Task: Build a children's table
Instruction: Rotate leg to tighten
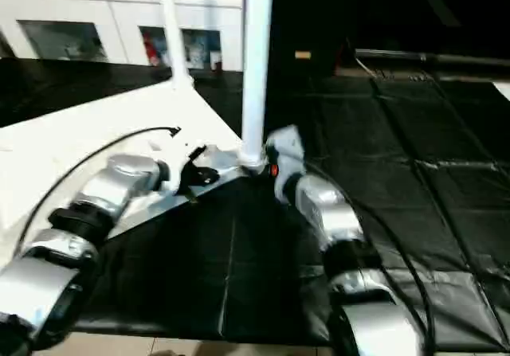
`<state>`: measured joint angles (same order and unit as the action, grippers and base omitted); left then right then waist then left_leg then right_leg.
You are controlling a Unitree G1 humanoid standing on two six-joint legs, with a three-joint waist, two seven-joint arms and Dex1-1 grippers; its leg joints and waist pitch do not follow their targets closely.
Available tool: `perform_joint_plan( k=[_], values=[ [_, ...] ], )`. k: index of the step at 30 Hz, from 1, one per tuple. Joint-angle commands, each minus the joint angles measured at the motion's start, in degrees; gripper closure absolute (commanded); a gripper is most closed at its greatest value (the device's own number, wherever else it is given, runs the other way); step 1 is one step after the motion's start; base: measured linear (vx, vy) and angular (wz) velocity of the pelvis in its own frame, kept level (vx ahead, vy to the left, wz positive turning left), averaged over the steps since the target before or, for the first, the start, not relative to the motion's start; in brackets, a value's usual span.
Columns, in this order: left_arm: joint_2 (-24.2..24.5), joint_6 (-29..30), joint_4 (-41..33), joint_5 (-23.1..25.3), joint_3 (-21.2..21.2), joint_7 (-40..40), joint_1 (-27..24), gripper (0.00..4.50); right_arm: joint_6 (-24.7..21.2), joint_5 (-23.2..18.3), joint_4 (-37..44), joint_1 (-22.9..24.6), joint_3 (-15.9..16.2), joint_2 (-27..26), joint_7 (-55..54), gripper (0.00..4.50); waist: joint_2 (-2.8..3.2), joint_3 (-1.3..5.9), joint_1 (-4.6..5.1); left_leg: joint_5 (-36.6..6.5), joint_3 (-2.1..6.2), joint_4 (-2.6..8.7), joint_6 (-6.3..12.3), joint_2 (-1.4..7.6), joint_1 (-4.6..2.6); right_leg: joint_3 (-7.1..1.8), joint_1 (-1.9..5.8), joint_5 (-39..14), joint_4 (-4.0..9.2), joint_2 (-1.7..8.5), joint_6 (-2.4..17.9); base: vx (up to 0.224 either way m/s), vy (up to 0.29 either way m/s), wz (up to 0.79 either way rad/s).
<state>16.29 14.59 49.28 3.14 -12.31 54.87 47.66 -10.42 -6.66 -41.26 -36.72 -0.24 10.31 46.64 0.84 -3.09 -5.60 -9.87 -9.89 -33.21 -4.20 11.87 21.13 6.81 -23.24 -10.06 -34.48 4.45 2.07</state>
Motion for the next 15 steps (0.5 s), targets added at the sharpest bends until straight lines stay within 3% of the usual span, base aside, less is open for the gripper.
perform_joint_plan(
  k=[1,6,10,12,15],
  values=[
    [0.9,-2.4,-2.0,0.5,-1.4,4.0,-0.1,4.50,0.7,-1.5,1.2,-0.1,0.2,1.0,5.0,0.44,0.38,4.69,-0.61,-6.1,0.34,2.72,5.25,1.70,-0.31,-3.47,4.27,0.2,2.75,4.47,14.4,0.000,0.000,0.00],
    [4.2,-6.2,-1.4,1.5,-4.0,11.9,-0.9,4.50,1.2,-3.4,1.7,-0.2,0.7,6.8,16.8,0.02,0.36,4.51,-1.50,-8.4,0.23,2.77,4.84,1.82,-0.55,-3.48,4.15,-3.7,3.18,4.50,13.8,0.000,0.000,0.00],
    [6.3,-8.9,-1.5,2.0,-5.5,16.3,-1.1,4.50,2.2,-3.2,0.7,-1.1,1.4,8.7,19.7,0.02,0.38,4.20,-1.89,-11.6,0.34,2.97,2.80,1.88,-0.78,-3.47,3.87,-11.1,3.87,4.76,12.2,0.000,0.000,0.00],
    [7.2,-10.3,-2.2,1.5,-5.8,18.8,-1.5,4.50,3.1,-3.1,0.2,-1.7,1.9,9.4,21.2,0.02,0.54,4.19,-2.14,-12.0,0.36,2.99,2.26,1.95,-0.90,-3.48,3.66,-12.4,3.98,4.71,11.8,0.000,0.000,0.00],
    [8.1,-11.4,-3.4,1.3,-6.5,21.0,-2.0,4.50,3.8,-2.5,-0.1,-2.0,2.3,10.0,22.3,0.02,0.22,4.21,-2.52,-12.0,0.39,3.05,1.87,2.03,-0.91,-3.53,3.62,-12.8,3.76,4.77,11.6,0.000,0.000,0.00]
  ],
)
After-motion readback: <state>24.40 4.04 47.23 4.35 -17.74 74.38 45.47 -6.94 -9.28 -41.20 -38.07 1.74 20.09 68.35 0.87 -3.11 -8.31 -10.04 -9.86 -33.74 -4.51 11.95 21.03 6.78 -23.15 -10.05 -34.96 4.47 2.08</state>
